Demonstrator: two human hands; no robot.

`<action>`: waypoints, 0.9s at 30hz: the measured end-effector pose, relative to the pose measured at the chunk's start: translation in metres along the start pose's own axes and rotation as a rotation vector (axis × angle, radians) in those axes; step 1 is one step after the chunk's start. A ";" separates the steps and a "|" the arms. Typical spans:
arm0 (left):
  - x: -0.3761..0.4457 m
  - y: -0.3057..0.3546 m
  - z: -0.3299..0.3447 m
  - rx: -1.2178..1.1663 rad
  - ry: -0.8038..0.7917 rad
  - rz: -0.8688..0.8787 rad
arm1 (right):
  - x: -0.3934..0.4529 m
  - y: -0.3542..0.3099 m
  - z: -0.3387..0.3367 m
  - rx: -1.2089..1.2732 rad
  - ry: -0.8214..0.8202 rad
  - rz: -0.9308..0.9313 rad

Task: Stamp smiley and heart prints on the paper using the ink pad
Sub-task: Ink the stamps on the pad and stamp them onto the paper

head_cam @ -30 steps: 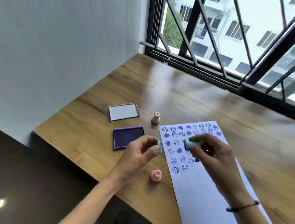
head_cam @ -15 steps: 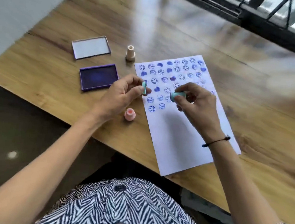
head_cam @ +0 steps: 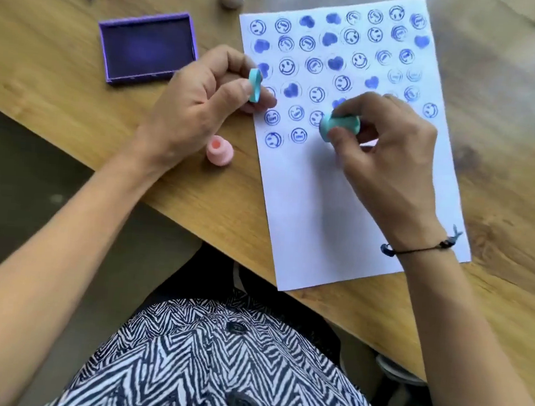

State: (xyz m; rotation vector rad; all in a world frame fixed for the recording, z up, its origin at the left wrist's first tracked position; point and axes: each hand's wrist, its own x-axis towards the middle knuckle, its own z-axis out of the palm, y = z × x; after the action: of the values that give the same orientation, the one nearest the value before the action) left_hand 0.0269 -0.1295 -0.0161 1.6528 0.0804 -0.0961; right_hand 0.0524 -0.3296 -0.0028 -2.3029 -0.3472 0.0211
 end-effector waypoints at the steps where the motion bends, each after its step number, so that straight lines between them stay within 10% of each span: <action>1: -0.001 0.000 0.000 0.004 0.005 0.002 | -0.001 0.001 0.000 0.001 0.005 0.001; 16: 0.003 -0.013 -0.005 -0.071 -0.033 0.059 | -0.013 -0.004 0.002 0.001 0.073 0.015; 27: -0.063 -0.015 -0.033 -0.455 0.525 -0.073 | 0.060 -0.107 0.062 -0.069 -0.114 -0.361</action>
State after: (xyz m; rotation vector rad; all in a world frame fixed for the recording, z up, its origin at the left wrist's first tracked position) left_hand -0.0369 -0.0947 -0.0210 1.1846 0.5244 0.2859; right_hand 0.0763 -0.2003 0.0376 -2.2786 -0.8283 -0.0415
